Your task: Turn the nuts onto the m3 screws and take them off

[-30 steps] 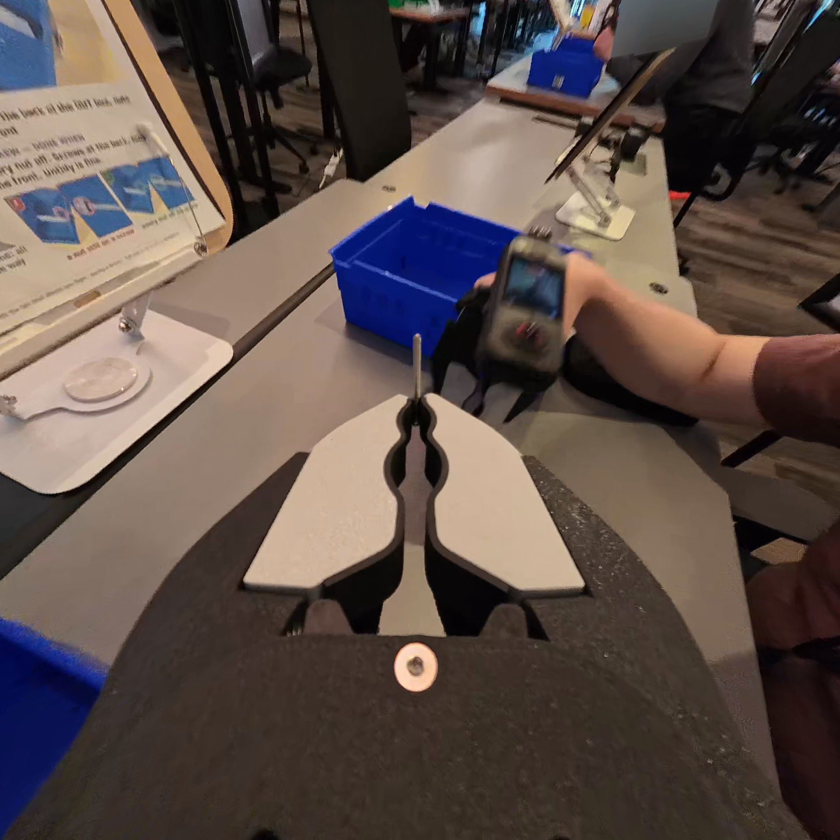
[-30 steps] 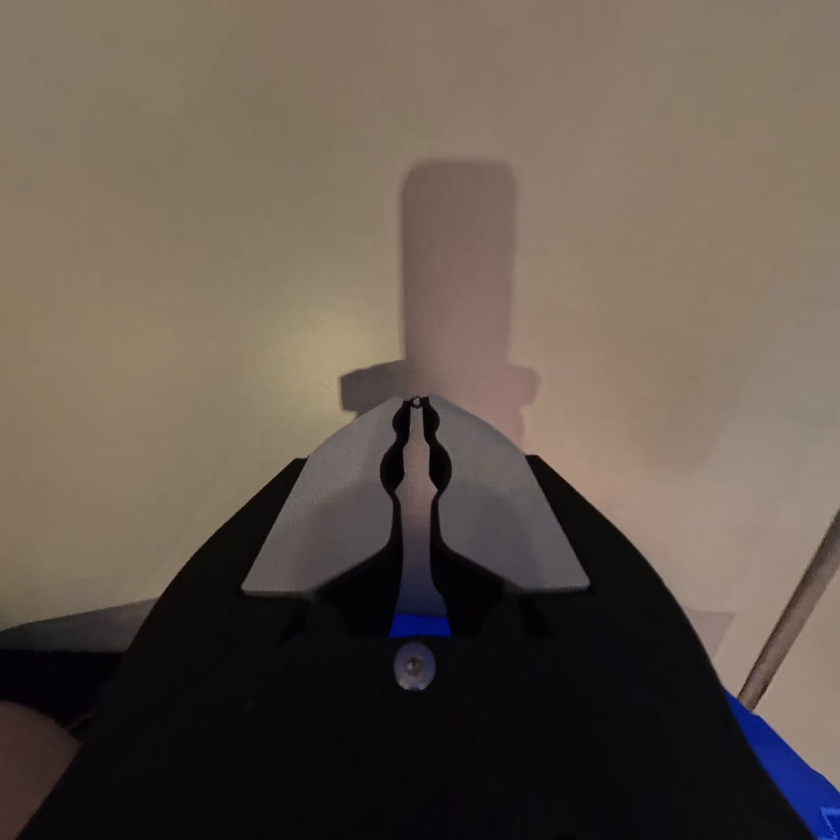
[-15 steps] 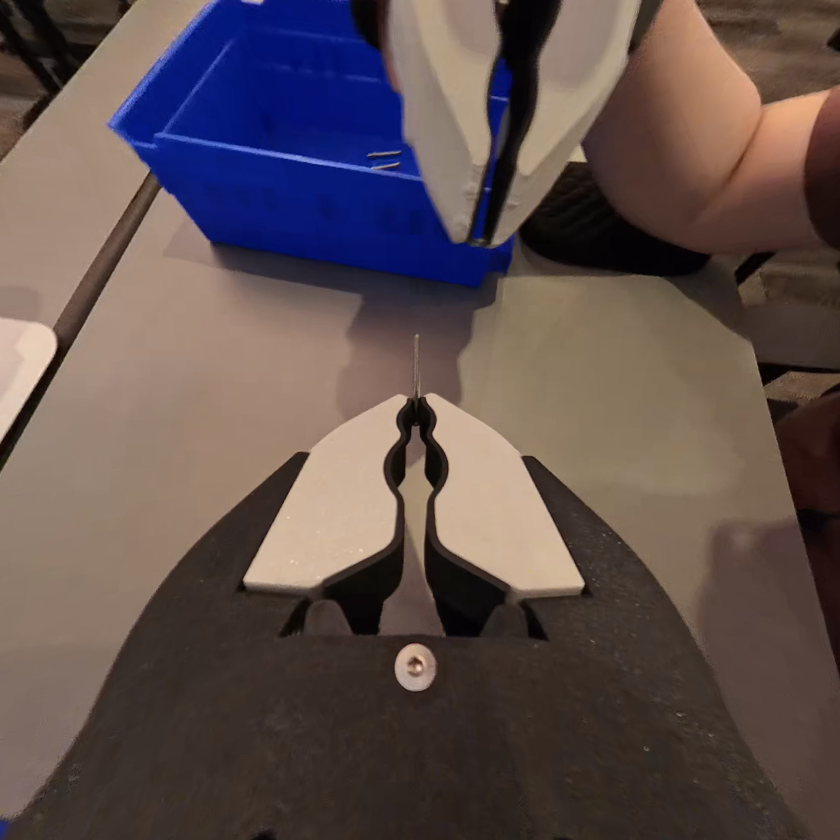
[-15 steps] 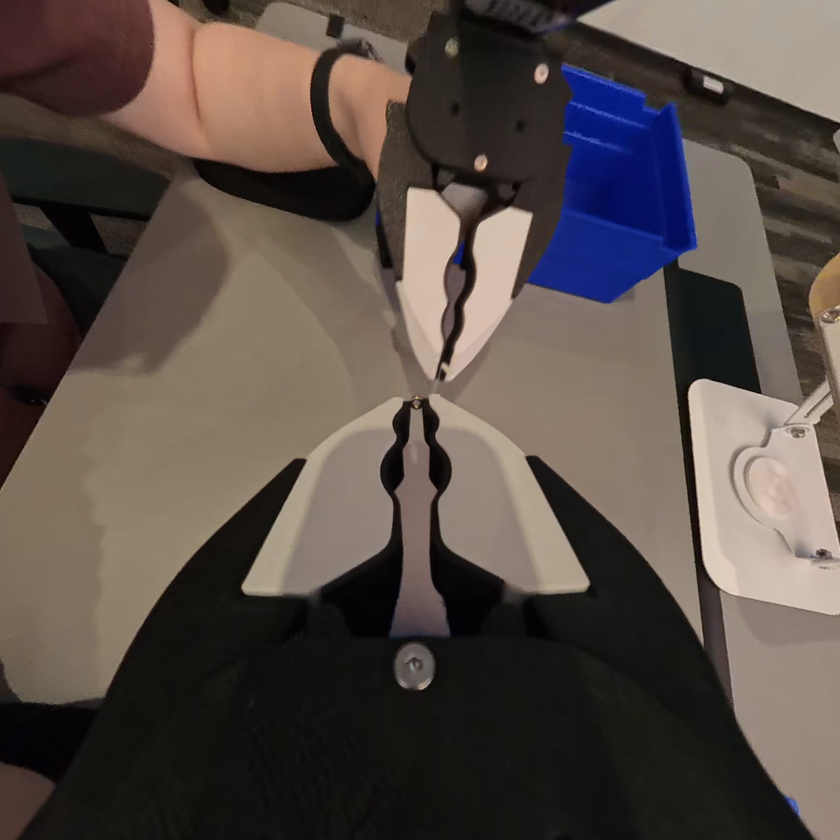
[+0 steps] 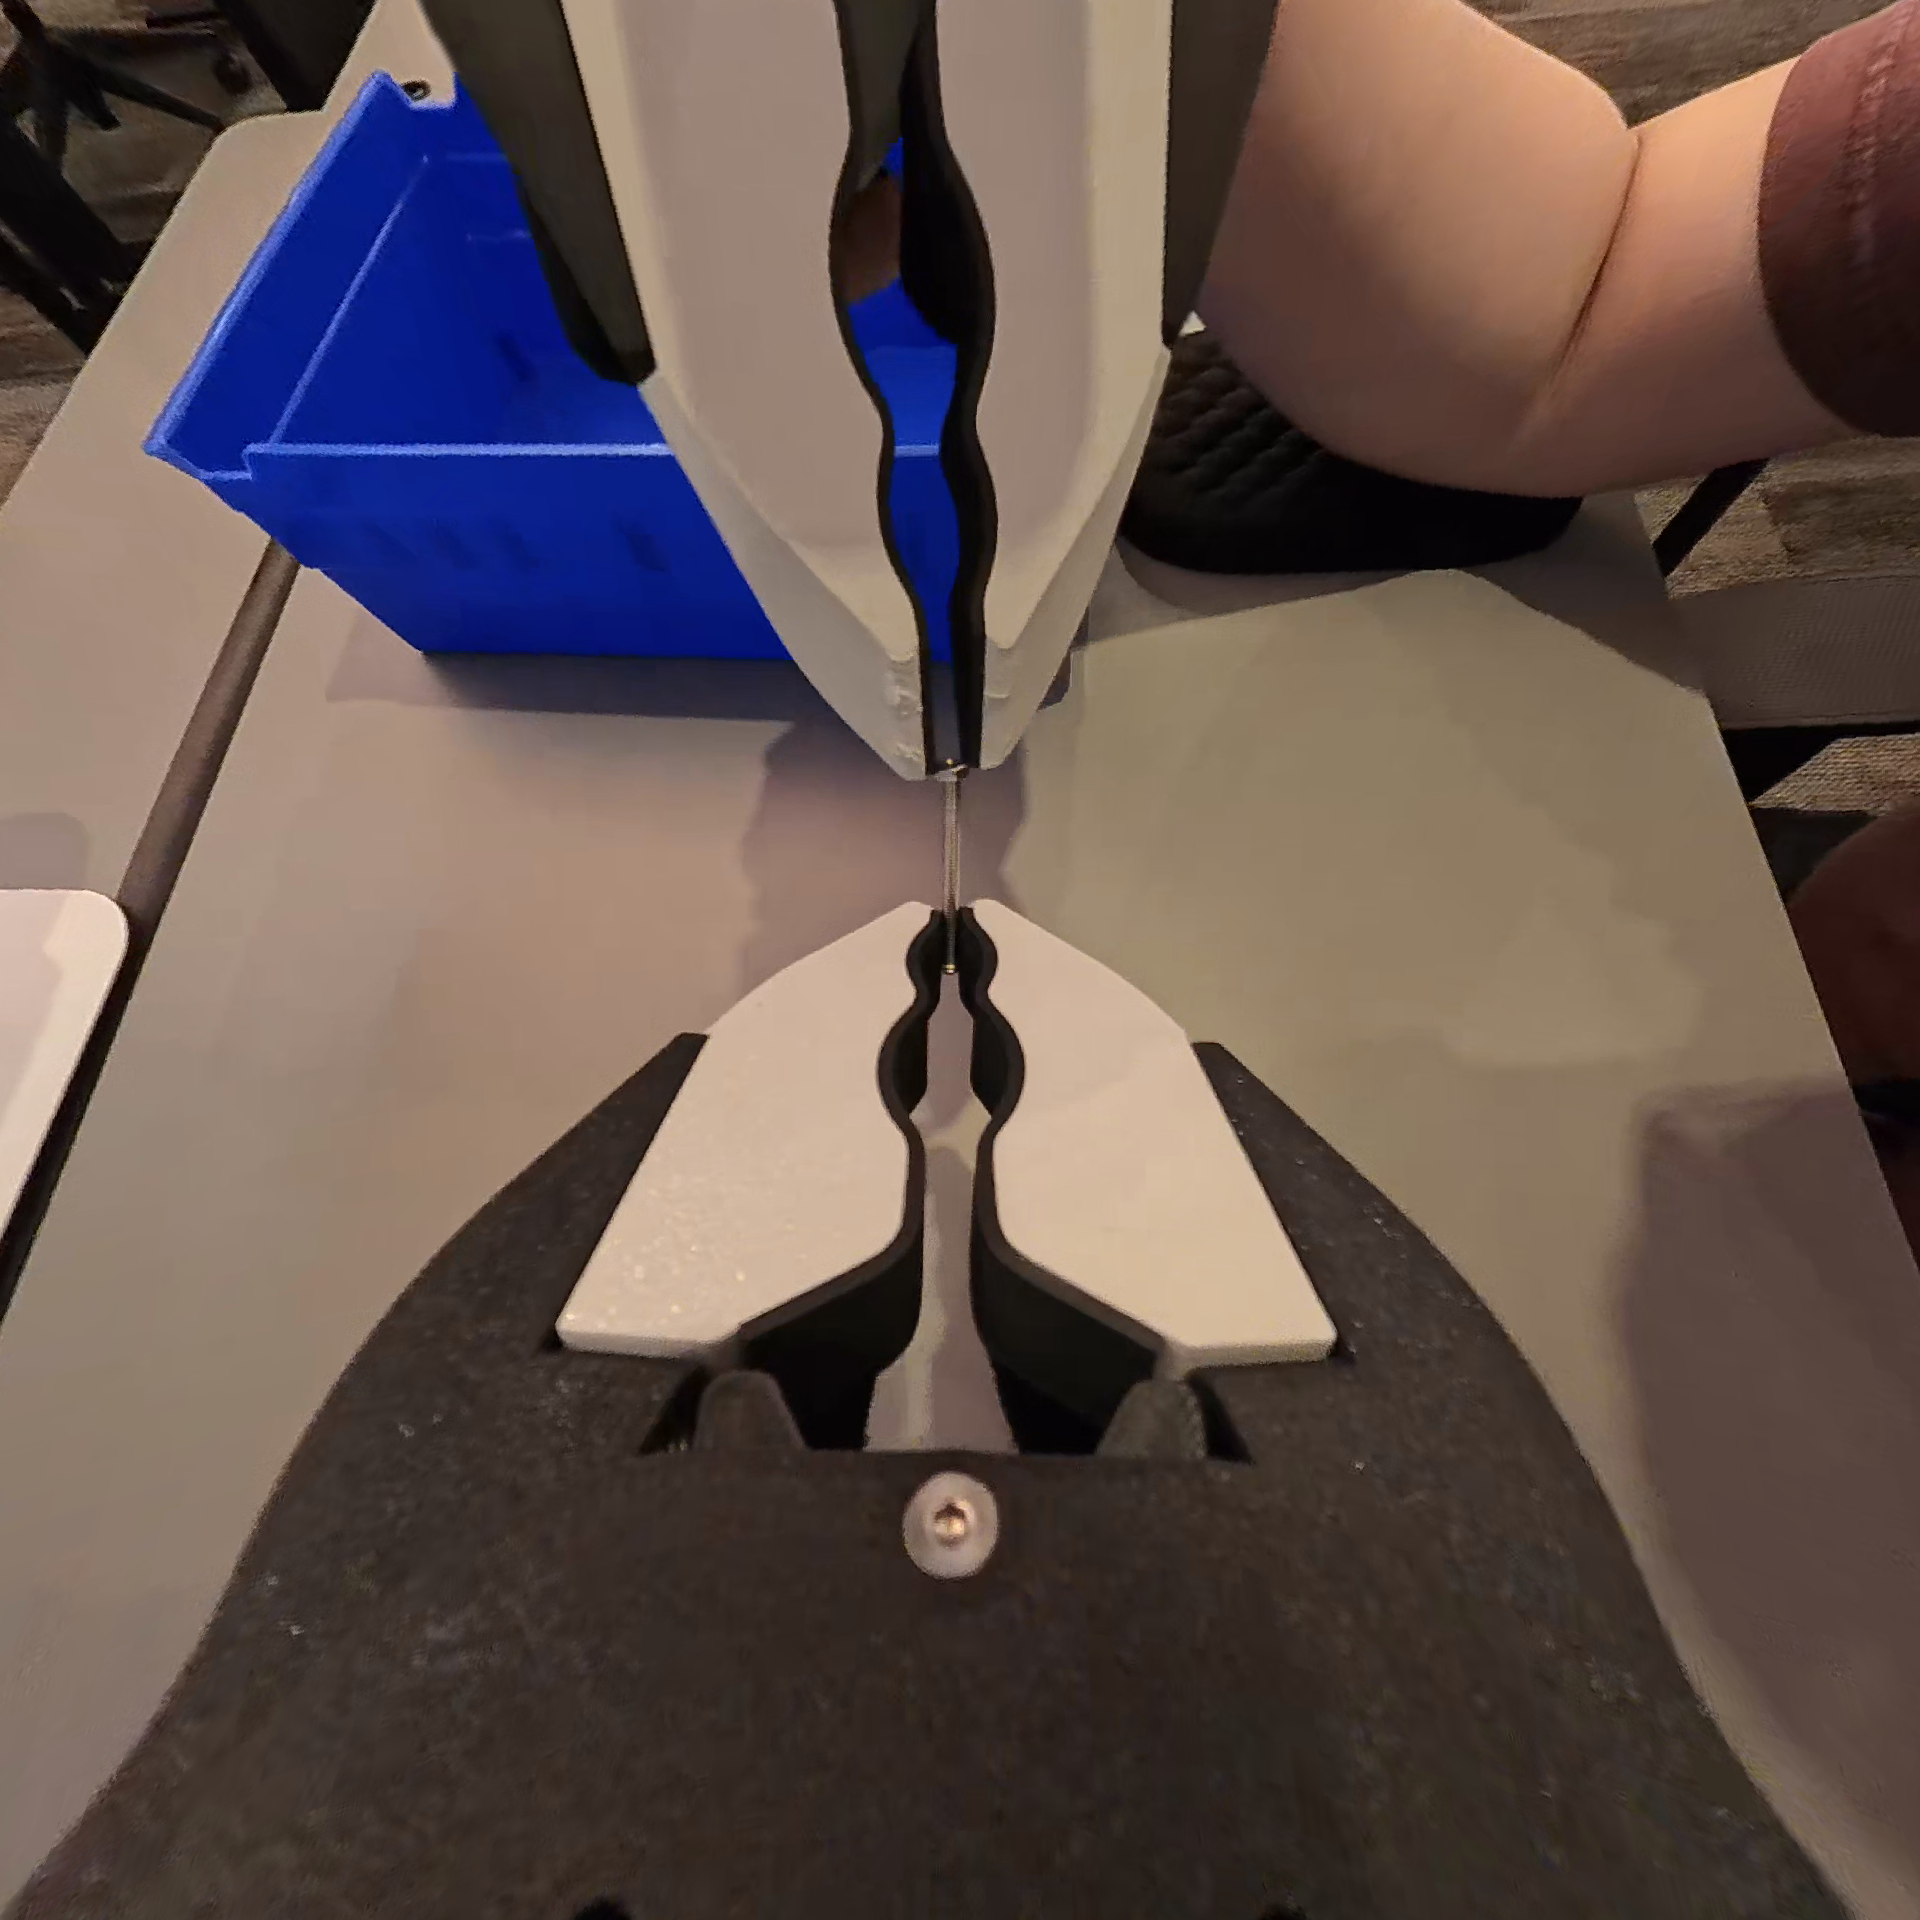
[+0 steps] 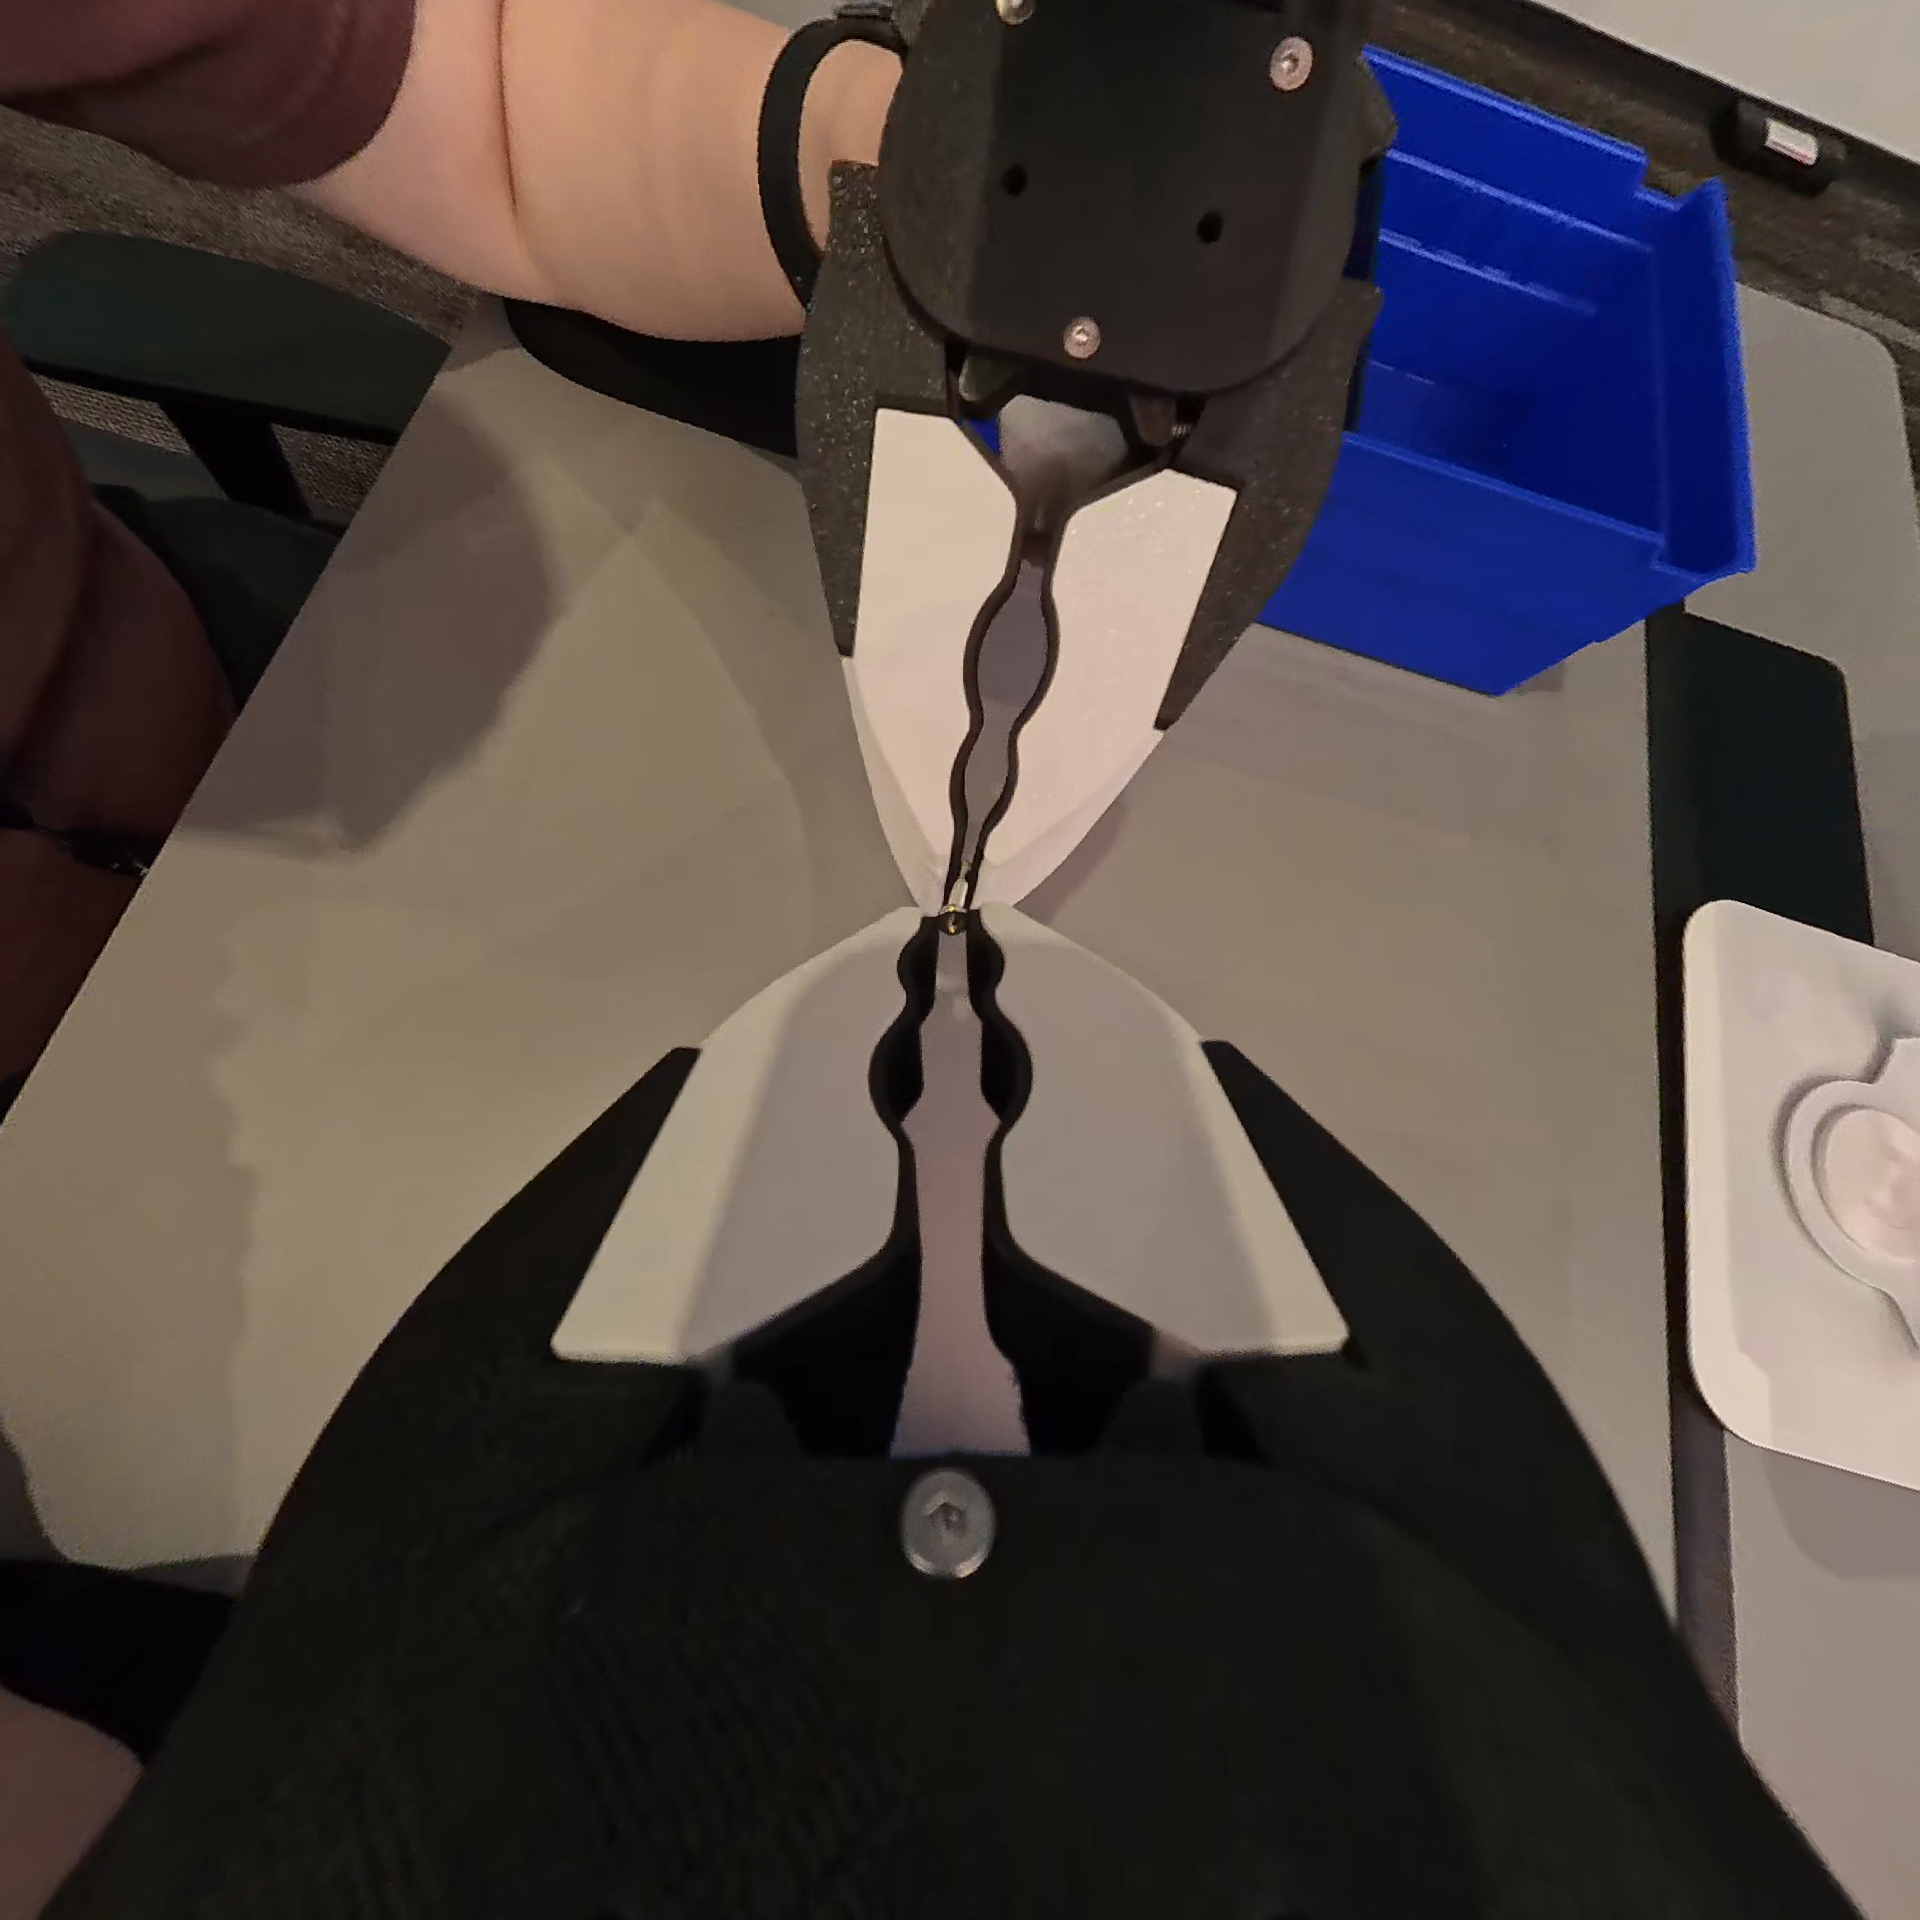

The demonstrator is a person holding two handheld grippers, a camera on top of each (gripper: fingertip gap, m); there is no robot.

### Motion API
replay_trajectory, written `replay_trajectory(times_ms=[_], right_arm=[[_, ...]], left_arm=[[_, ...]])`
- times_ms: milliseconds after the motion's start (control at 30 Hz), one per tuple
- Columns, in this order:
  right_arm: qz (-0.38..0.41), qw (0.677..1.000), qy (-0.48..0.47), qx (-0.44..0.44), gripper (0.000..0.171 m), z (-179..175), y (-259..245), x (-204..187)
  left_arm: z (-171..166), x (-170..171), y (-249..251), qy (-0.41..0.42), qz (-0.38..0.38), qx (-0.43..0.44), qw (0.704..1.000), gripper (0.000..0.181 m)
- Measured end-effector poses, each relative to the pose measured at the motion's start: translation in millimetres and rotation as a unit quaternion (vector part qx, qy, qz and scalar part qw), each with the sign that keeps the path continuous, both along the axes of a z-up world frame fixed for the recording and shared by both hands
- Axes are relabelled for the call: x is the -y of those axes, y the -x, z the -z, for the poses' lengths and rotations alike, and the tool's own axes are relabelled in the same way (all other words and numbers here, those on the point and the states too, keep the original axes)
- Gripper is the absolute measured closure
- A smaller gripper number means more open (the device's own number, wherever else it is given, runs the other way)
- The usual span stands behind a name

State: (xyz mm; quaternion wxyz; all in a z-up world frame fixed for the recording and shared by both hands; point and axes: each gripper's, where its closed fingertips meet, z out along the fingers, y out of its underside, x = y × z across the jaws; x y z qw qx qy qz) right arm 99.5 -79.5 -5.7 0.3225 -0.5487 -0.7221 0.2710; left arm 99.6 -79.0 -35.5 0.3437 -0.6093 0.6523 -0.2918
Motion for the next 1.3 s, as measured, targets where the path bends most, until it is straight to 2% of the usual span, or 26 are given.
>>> replay_trajectory(times_ms=[200, 333, 500, 667, 867, 1000, 1167, 1300], right_arm=[[0.002, 1.000, 0.006, 0.018, 0.165, 5.5, -0.6, 2.2], [0.072, 0.996, 0.047, 0.021, 0.165, 4.3, 1.3, -12.9], [0.184, 0.974, 0.127, 0.035, 0.165, 7.4, 5.2, -29.4], [0.229, 0.958, 0.172, 0.033, 0.165, 7.9, 7.5, -31.2], [0.208, 0.961, 0.182, 0.014, 0.163, 0.9, 11.0, -26.6], [0.205, 0.968, 0.147, -0.001, 0.149, -7.3, 9.3, -29.7], [0.158, 0.976, 0.089, -0.125, 0.142, -49.9, 12.8, -34.6], [0.098, 0.968, 0.060, -0.225, 0.142, -80.8, 13.9, -27.0]], left_arm=[[6.3, -1.3, -0.3, -0.032, -0.009, -0.029, 0.999, 0.179], [4.9, -16.1, 2.1, -0.038, -0.060, -0.030, 0.997, 0.179], [6.9, -30.3, 8.3, -0.038, -0.112, -0.044, 0.992, 0.179], [8.3, -32.1, 9.3, -0.046, -0.120, -0.052, 0.990, 0.179], [-3.5, -28.6, 6.7, -0.035, -0.114, -0.019, 0.993, 0.179], [-13.8, -30.9, 8.0, -0.042, -0.121, 0.005, 0.992, 0.179], [-42.7, -29.9, 5.2, -0.036, -0.120, 0.094, 0.988, 0.179], [-72.2, -26.7, 6.3, -0.039, -0.114, 0.184, 0.975, 0.179]])
